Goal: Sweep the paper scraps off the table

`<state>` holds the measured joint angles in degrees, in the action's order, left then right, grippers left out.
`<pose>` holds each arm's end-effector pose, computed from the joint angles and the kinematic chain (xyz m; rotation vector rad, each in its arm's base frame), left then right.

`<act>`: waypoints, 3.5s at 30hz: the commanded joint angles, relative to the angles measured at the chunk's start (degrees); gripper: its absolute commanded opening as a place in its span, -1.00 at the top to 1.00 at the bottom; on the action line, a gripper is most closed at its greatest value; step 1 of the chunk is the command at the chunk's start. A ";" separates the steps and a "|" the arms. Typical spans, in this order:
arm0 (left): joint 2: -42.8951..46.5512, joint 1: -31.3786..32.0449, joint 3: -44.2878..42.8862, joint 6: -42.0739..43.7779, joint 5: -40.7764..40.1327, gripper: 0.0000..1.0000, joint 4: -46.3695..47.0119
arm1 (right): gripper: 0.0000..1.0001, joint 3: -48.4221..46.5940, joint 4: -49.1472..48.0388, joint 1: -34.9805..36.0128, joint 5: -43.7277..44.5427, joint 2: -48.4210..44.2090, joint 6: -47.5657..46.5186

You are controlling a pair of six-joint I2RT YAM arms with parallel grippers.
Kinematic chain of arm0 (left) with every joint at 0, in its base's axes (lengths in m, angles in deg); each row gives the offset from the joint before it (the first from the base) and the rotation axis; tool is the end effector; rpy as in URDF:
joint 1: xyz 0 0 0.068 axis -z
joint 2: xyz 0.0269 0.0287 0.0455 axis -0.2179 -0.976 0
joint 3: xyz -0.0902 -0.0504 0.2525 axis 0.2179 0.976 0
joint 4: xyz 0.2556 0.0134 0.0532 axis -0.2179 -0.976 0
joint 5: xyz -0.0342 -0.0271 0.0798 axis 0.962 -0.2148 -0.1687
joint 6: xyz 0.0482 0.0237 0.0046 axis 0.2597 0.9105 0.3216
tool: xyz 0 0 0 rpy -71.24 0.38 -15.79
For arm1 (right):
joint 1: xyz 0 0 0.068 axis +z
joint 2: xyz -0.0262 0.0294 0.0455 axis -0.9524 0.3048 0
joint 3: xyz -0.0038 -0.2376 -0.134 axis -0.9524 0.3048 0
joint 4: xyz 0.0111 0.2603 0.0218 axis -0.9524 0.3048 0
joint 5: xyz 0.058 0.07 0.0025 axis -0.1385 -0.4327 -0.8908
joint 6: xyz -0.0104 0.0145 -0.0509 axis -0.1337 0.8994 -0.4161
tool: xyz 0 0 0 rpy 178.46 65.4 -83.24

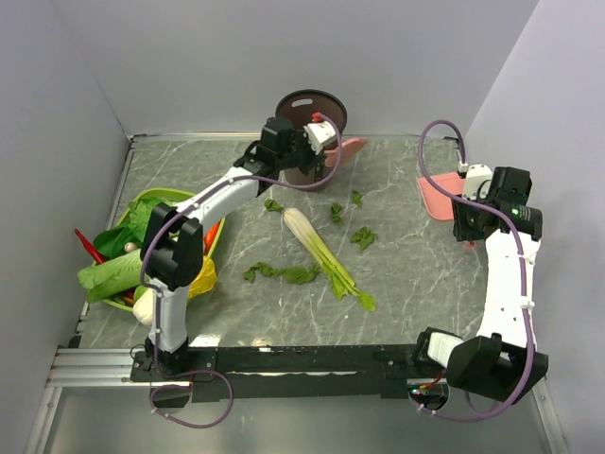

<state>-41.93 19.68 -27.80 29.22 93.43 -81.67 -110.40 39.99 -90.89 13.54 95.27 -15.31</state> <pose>0.4041 -0.2713 0.3157 1.0461 1.5278 -0.5179 0.2026 -0.0617 0.3532 -0.2369 2.4492 -0.1224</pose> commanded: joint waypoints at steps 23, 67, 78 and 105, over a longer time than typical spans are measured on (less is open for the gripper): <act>-8.35 11.85 0.01 28.36 -10.18 0.99 8.15 | 1.00 10.96 0.26 2.72 -4.73 0.00 -17.94; 18.80 2.27 14.34 -7.49 -9.12 0.98 -16.91 | 0.26 21.78 -6.06 21.71 1.61 16.79 -16.46; 18.89 1.92 11.35 -11.00 -5.26 0.98 -17.35 | -0.43 28.09 -8.62 11.62 -9.28 1.16 -19.25; 16.44 2.44 9.42 -13.73 -1.20 0.98 -18.32 | 0.28 43.49 -22.96 10.37 -10.17 -9.05 -21.99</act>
<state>-25.07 21.72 -14.99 17.50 90.79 -101.80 -66.88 17.63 -80.40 2.17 87.67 -36.55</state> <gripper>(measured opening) 0.121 0.390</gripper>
